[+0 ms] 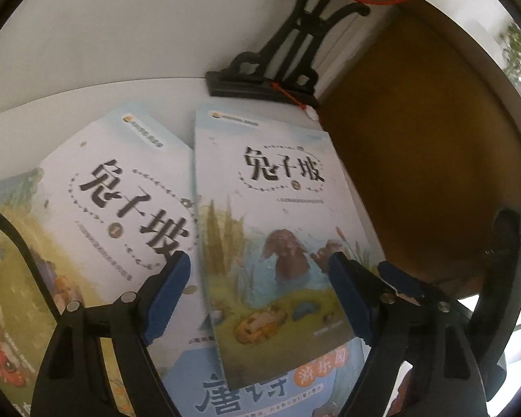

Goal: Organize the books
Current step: 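Close both grippers on the rabbit book's edge and lift it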

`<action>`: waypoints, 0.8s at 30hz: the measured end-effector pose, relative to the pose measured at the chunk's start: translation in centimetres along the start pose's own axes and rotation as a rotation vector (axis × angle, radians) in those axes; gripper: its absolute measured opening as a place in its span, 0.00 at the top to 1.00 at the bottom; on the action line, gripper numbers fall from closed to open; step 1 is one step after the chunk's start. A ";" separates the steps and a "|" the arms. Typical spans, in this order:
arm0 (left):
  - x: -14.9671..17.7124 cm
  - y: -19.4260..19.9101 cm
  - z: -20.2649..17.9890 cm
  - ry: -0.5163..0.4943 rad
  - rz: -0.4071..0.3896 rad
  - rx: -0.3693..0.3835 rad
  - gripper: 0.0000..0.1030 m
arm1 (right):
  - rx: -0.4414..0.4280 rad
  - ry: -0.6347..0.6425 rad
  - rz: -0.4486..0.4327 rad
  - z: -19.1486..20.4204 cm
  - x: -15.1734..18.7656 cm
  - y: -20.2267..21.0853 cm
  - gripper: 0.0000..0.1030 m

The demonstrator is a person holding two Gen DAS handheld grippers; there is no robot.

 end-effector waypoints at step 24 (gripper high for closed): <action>14.3 9.6 8.0 0.243 0.004 0.077 0.25 | -0.125 0.297 0.090 10.9 12.8 4.2 0.37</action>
Point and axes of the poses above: each gripper's, at about its wrist camera, not at the fingertips, and y roughly against the way its jaws point, z to its left, x to its underside, the point moved 8 cm from there along -y, roughly the way its jaws point, and after that the axes turned 5 degrees about z, right-handed, at the moved point
